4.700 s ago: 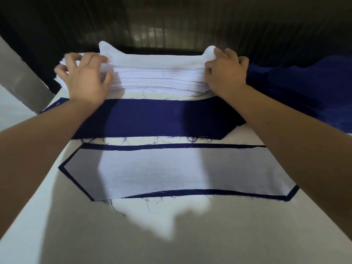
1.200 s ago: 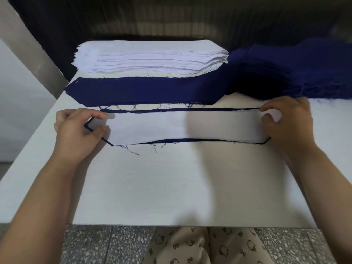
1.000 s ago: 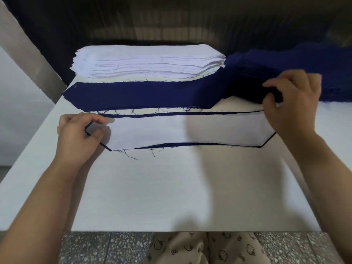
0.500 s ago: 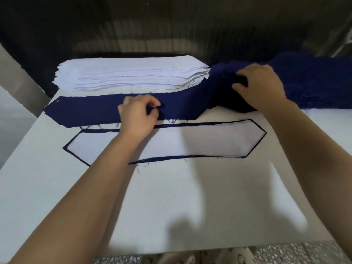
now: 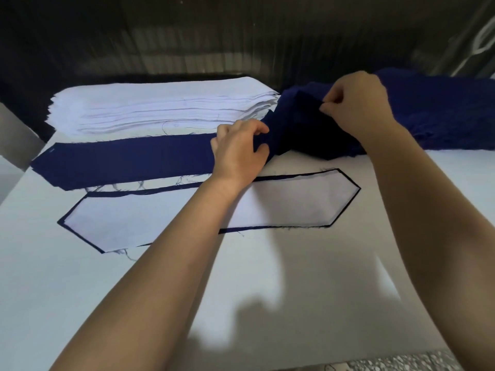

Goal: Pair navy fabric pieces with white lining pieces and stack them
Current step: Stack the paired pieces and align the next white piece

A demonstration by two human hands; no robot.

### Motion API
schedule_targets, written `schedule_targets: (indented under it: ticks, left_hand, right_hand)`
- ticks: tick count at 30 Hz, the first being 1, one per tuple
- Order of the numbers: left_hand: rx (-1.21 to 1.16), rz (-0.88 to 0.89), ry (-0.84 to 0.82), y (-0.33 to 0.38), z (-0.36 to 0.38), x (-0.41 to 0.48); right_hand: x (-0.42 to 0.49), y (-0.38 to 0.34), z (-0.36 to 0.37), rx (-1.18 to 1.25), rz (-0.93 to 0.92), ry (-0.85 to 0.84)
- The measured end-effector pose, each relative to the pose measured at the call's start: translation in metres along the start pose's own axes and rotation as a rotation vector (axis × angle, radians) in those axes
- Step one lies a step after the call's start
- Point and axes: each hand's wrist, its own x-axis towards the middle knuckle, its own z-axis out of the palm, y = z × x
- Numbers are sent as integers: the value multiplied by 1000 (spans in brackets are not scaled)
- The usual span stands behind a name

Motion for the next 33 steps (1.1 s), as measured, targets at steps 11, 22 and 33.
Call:
schedule_targets:
  ticks: [11, 22, 33]
  left_hand:
    - [-30, 18, 1, 16, 2, 1]
    - [-43, 40, -35, 18, 18, -13]
    - [-776, -94, -39, 50, -2, -5]
  right_hand:
    - [-2, 6, 0, 348, 134, 49]
    - [0, 6, 3, 281, 159, 80]
    - [-11, -19, -4, 194, 97, 368]
